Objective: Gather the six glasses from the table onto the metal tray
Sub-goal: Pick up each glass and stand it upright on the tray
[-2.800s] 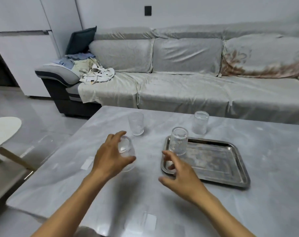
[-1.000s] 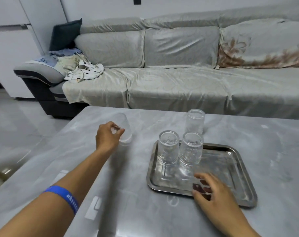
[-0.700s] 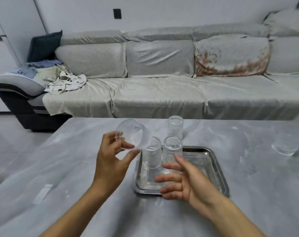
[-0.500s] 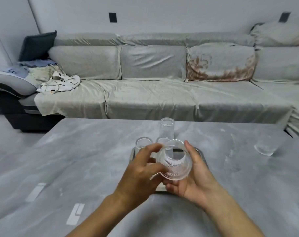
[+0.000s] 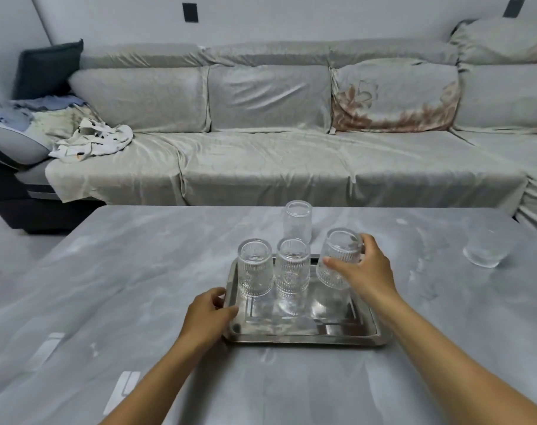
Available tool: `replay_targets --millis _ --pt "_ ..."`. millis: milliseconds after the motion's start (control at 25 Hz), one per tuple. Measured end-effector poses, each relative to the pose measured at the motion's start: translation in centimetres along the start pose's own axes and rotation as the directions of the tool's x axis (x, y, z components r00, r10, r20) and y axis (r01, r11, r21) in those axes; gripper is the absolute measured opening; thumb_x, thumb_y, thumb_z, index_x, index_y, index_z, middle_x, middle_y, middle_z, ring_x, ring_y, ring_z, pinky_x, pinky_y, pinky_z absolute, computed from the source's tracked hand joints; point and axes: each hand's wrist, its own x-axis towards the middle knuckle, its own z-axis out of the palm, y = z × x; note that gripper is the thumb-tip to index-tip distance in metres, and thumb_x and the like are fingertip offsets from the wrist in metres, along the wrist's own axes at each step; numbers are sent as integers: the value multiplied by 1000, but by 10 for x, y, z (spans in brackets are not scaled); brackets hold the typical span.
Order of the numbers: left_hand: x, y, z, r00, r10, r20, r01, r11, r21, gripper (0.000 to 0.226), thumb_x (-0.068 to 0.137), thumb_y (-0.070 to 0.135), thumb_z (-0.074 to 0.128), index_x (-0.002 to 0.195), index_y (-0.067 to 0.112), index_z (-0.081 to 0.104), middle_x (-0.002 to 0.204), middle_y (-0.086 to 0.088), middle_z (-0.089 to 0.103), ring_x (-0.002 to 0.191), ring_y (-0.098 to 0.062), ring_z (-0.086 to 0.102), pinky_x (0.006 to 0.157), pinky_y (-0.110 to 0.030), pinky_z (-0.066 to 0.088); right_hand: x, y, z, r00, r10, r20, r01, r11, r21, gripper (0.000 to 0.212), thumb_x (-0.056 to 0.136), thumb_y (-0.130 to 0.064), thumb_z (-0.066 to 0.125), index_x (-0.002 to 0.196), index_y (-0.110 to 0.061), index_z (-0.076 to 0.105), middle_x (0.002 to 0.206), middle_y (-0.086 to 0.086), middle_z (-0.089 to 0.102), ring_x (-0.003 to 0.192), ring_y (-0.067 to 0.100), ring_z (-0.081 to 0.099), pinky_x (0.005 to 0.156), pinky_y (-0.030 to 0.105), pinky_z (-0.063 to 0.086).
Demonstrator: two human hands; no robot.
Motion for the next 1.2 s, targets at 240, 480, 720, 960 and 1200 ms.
replay_targets --millis 240,480,720,960,1200 --pt "17 -19 4 998 47 36 -45 998 -46 28 75 4 62 80 29 75 69 0 72 63 -15 62 63 -34 52 16 30 29 998 -46 48 50 995 -89 76 58 -43 86 120 -30 44 110 -6 63 96 18 61 80 38 52" --pt "7 -11 3 1000 24 14 -23 997 -70 23 80 10 62 94 25 73 90 -8 72 79 -21 64 76 -40 52 8 36 28 995 16 94 -7 995 -95 86 60 -37 87 130 -23 39 128 3 59 109 23 59 90 41 51" --pt "-40 37 27 849 512 -131 -464 840 282 56 77 4 63 129 21 52 132 -7 55 115 -32 50 97 -47 43 -55 51 -34 1000 3 17 -2 999 -50 71 72 -31 77 133 -22 42 135 -1 53 113 14 53 94 33 46" --pt "-83 98 114 857 490 159 -515 820 249 70 83 17 64 145 17 32 153 -11 34 139 -31 30 115 -43 26 -96 94 -148 985 -64 -163 0 929 -370 55 81 -23 61 133 -20 44 142 0 45 113 25 57 86 38 49" --pt "-106 112 163 830 508 231 -553 805 214 73 83 21 62 147 19 28 156 -8 29 143 -25 25 117 -39 22 -99 133 -227 826 -112 -552 -212 846 -489 80 73 -22 69 140 -21 26 152 11 30 118 39 46 86 47 45"
